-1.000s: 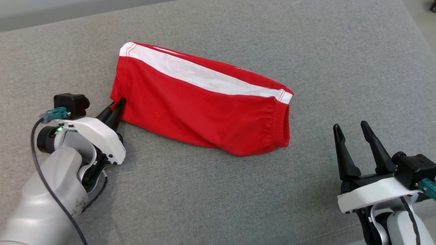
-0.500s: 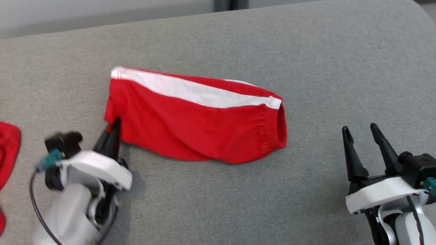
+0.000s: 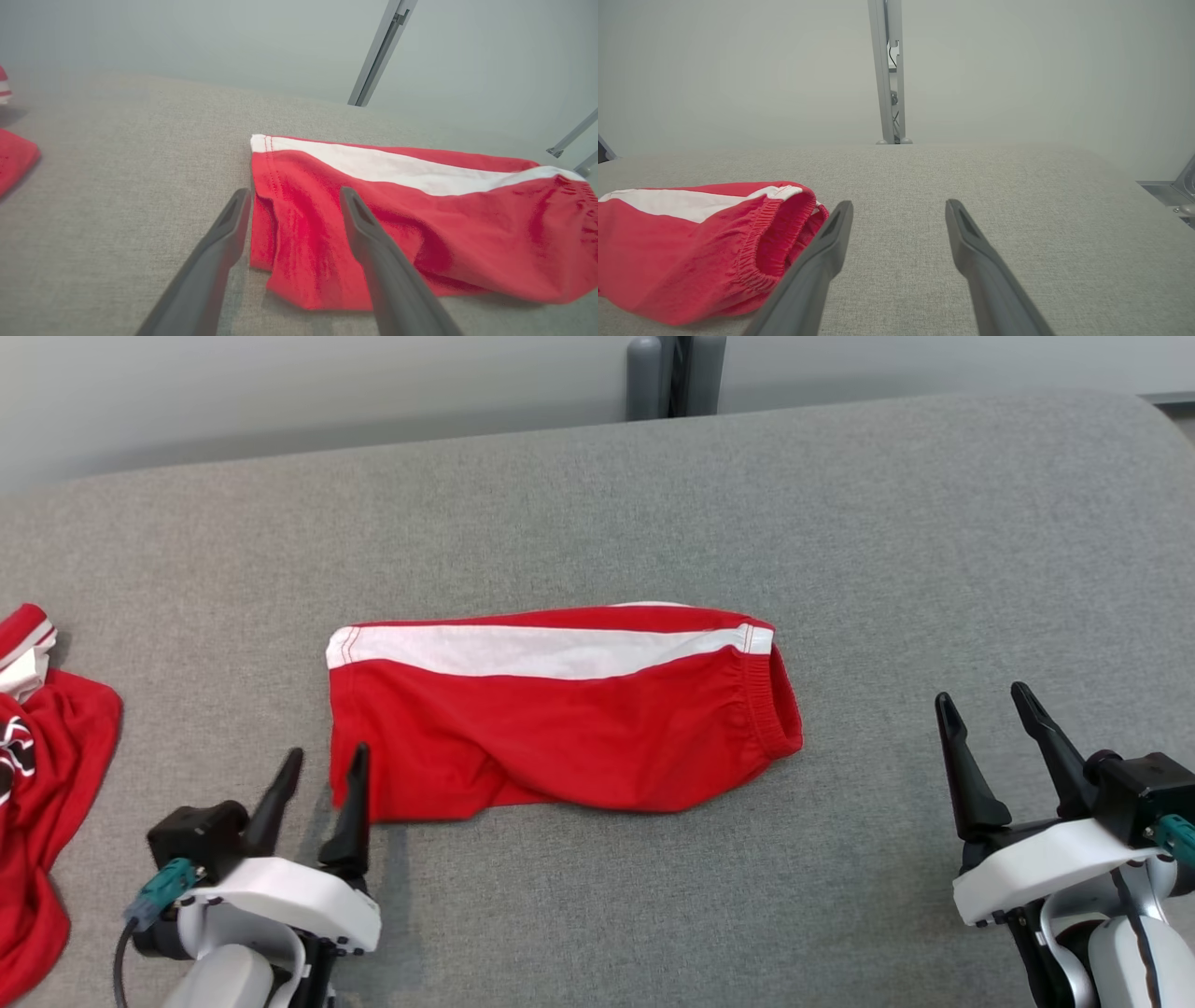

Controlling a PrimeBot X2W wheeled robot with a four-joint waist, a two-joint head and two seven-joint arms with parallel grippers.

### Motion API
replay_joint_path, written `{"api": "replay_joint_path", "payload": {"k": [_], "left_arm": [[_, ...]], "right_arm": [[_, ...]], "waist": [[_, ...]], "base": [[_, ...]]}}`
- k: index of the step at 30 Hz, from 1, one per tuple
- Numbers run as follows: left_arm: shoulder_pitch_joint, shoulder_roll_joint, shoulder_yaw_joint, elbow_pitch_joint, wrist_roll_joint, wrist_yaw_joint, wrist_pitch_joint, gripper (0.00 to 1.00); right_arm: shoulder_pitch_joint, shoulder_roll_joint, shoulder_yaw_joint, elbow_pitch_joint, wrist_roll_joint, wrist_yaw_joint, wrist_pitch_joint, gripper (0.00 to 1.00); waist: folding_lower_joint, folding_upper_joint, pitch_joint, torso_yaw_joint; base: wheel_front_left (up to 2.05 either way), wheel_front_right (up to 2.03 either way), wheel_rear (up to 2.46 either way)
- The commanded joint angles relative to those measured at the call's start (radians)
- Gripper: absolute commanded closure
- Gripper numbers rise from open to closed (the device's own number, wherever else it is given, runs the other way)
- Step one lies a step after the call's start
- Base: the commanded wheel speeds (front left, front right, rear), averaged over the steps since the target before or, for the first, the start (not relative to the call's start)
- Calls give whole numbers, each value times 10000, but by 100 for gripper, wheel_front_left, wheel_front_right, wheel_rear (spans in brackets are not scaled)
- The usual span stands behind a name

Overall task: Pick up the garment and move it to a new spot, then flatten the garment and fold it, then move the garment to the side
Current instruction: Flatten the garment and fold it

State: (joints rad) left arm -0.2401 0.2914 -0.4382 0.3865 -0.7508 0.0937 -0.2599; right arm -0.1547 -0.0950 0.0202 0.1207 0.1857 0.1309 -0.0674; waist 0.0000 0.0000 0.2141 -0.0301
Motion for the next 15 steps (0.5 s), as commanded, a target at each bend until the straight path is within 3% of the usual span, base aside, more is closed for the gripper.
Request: {"api": "replay_joint_path", "payload": {"k": [1,8,15], "left_arm": [[191,140,244,-351,377,256,-34,0],[1078,503,1223,-1837,1709,969,-40,0],[1777,971,1472,-2648,2113,1349,50,0]], "right_arm": [[-57,-93,-16,65,-13,-3,-21,0],[154,-185,-58,285,7,-3,-64,0],[518,-159,-73,265,22,-3,-85,0]], "waist": [[0,0,-150,-18],[0,0,-845,36],[0,0,-1369,122]], "base": [[0,0,0],[0,0,0],[0,0,0]]}}
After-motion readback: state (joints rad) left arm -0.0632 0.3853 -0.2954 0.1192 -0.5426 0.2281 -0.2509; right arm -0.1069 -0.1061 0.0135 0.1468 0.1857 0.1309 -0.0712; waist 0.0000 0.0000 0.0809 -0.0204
